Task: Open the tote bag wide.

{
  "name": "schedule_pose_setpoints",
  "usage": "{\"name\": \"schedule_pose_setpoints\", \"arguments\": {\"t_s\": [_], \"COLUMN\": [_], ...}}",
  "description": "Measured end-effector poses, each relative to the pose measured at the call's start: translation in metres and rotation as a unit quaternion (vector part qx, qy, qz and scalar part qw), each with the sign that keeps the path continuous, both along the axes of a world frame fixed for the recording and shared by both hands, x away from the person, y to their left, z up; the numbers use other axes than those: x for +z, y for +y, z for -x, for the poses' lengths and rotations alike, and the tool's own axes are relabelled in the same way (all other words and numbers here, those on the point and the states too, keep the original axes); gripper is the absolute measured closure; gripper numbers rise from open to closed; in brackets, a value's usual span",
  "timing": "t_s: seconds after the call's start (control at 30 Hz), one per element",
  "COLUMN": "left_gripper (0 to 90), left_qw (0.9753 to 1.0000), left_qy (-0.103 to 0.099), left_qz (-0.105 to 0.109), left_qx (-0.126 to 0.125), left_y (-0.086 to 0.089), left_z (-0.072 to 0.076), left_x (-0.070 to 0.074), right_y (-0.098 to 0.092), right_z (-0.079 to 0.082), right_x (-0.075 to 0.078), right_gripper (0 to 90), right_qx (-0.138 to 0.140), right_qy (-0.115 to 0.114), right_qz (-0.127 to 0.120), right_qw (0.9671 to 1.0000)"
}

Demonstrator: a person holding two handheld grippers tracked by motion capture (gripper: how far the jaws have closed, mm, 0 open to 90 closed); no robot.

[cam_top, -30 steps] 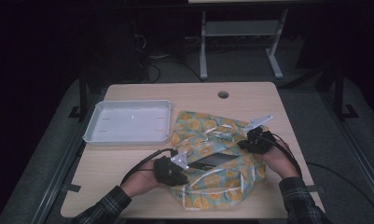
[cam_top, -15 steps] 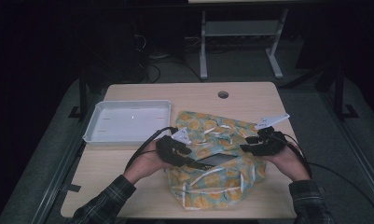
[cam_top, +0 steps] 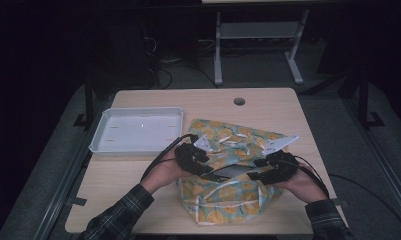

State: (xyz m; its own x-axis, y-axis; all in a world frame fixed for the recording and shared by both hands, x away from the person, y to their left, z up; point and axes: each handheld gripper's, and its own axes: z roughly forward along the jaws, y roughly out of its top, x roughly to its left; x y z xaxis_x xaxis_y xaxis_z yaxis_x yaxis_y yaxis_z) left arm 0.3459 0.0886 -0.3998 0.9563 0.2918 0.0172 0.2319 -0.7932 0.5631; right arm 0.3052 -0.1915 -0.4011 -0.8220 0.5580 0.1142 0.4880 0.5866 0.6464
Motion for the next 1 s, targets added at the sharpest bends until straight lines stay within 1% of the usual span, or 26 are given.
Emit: {"name": "schedule_pose_setpoints", "arguments": {"t_s": [0.03, 0.1, 0.13, 0.17, 0.23, 0.27, 0.33, 0.37, 0.43, 0.47, 0.53, 0.6, 0.63, 0.67, 0.7, 0.73, 0.77, 0.8, 0.83, 0.87, 0.9, 0.93, 1.0], "left_gripper": [59.6, 62.1, 63.3, 65.2, 70.6, 72.5, 77.9, 81.4, 86.2, 88.3, 89.6, 89.6, 89.6, 89.6, 89.5, 86.0, 78.3, 73.0, 69.1, 64.8, 62.2, 60.8, 60.0], "left_qw": [1.0000, 1.0000, 1.0000, 1.0000, 1.0000, 1.0000, 1.0000, 1.0000, 1.0000, 1.0000, 1.0000, 1.0000, 1.0000, 0.9999, 0.9999, 0.9998, 0.9995, 0.9995, 0.9998, 0.9996, 0.9996, 0.9998, 1.0000], "left_qy": [0.001, -0.001, -0.002, 0.000, 0.000, 0.000, -0.002, 0.000, 0.000, 0.001, -0.001, -0.001, -0.002, 0.000, 0.003, 0.010, 0.014, 0.013, 0.007, 0.008, 0.007, 0.003, -0.002], "left_qz": [0.000, -0.004, -0.004, -0.001, -0.004, -0.004, -0.002, 0.004, -0.001, 0.001, -0.002, 0.000, 0.002, 0.009, 0.013, 0.017, 0.025, 0.026, 0.020, 0.025, 0.026, 0.018, 0.007], "left_qx": [0.001, -0.001, -0.001, 0.001, 0.000, 0.001, 0.004, 0.008, 0.002, 0.004, 0.006, 0.007, 0.008, 0.012, 0.007, 0.007, 0.011, 0.009, 0.001, 0.005, 0.006, 0.001, -0.001], "left_y": [0.000, 0.000, 0.000, 0.000, 0.001, 0.001, 0.001, 0.000, 0.001, 0.001, 0.002, 0.003, 0.003, 0.003, 0.004, 0.005, 0.003, 0.002, 0.001, -0.003, -0.006, -0.009, -0.014], "left_z": [0.000, -0.001, -0.001, -0.001, -0.002, -0.002, -0.001, -0.001, -0.003, -0.003, -0.003, -0.003, -0.003, -0.002, -0.002, -0.002, 0.000, 0.001, 0.002, 0.003, 0.004, 0.004, 0.004], "left_x": [0.000, 0.000, 0.001, 0.000, 0.001, 0.001, 0.001, 0.001, 0.003, 0.003, 0.003, 0.004, 0.005, 0.006, 0.007, 0.009, 0.009, 0.010, 0.011, 0.010, 0.008, 0.007, 0.004], "right_y": [0.001, 0.004, 0.004, 0.004, 0.004, 0.004, 0.003, 0.002, 0.002, 0.001, 0.001, 0.000, 0.000, 0.000, 0.000, 0.000, -0.001, -0.001, -0.001, -0.002, -0.002, -0.002, -0.002], "right_z": [0.000, 0.000, 0.000, 0.000, 0.001, 0.002, 0.003, 0.004, 0.004, 0.004, 0.005, 0.005, 0.005, 0.005, 0.005, 0.005, 0.006, 0.006, 0.006, 0.006, 0.006, 0.006, 0.006], "right_x": [-0.002, -0.005, -0.006, -0.006, -0.005, -0.005, -0.004, -0.004, -0.004, -0.004, -0.004, -0.004, -0.003, -0.003, -0.003, -0.002, -0.002, -0.001, -0.001, 0.000, 0.000, 0.000, 0.000], "right_gripper": [46.2, 49.3, 50.8, 53.2, 59.2, 60.9, 67.2, 72.5, 80.0, 83.3, 88.9, 89.4, 89.4, 89.5, 89.4, 89.5, 89.5, 89.5, 89.5, 89.5, 89.5, 89.5, 89.5], "right_qx": [0.006, 0.008, 0.013, 0.012, 0.011, 0.012, 0.017, 0.017, 0.021, 0.023, 0.025, 0.025, 0.027, 0.027, 0.027, 0.026, 0.026, 0.026, 0.026, 0.026, 0.027, 0.028, 0.029], "right_qy": [0.001, 0.006, 0.003, 0.000, -0.003, -0.005, -0.007, -0.007, -0.008, -0.007, -0.003, -0.006, -0.007, -0.006, -0.006, -0.009, -0.010, -0.011, -0.011, -0.011, -0.011, -0.012, -0.011], "right_qz": [0.006, 0.014, 0.020, 0.021, 0.029, 0.030, 0.034, 0.034, 0.037, 0.038, 0.036, 0.032, 0.032, 0.031, 0.029, 0.027, 0.026, 0.024, 0.021, 0.022, 0.021, 0.020, 0.020], "right_qw": [1.0000, 0.9999, 0.9997, 0.9997, 0.9995, 0.9995, 0.9993, 0.9992, 0.9991, 0.9990, 0.9990, 0.9991, 0.9991, 0.9991, 0.9992, 0.9993, 0.9993, 0.9993, 0.9994, 0.9994, 0.9994, 0.9993, 0.9993]}}
